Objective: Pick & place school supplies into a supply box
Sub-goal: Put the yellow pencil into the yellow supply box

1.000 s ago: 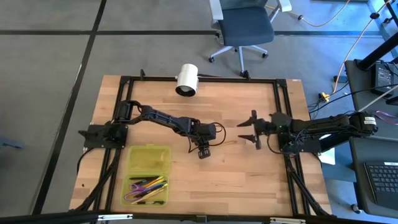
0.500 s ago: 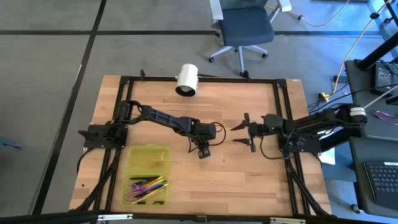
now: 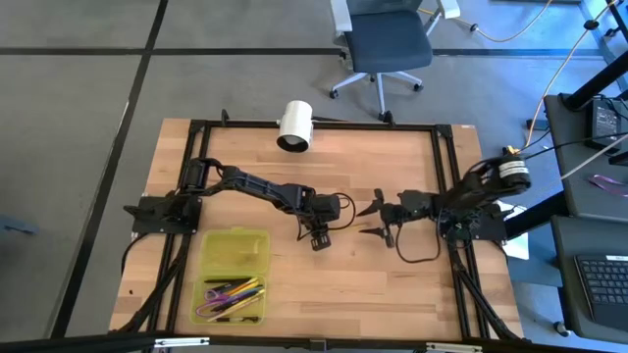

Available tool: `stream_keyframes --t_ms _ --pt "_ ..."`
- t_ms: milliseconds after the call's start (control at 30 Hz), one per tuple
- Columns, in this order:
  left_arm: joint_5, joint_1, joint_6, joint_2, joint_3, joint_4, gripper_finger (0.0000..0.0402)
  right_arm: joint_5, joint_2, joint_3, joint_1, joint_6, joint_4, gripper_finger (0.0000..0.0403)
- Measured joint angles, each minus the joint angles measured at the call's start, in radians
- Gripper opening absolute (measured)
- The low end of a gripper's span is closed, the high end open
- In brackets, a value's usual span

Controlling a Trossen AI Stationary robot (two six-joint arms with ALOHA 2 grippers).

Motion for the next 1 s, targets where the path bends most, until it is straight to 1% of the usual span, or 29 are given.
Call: stream_keyframes --t_ms 200,400,767,867,1000 --pt "0.005 0.0 0.001 0.0 0.0 -0.005 0.0009 0.0 0.156 0.0 0.0 -0.001 0.119 0.0243" --pt "0.006 -0.001 0.001 -0.001 0.0 -0.017 0.0009 -0.015 0.269 0.0 -0.005 -0.004 0.22 0.0243" --pt "0.007 -0.002 0.004 -0.002 0.0 -0.019 0.0011 -0.024 0.381 0.007 -0.04 -0.001 0.249 0.0242" --pt "0.007 -0.002 0.004 -0.002 0.0 -0.019 0.0009 -0.028 0.407 0.016 -0.049 -0.006 0.252 0.023" --pt "0.006 -0.002 0.004 -0.002 0.0 -0.019 0.0013 -0.045 0.444 0.027 -0.051 -0.025 0.247 0.0198"
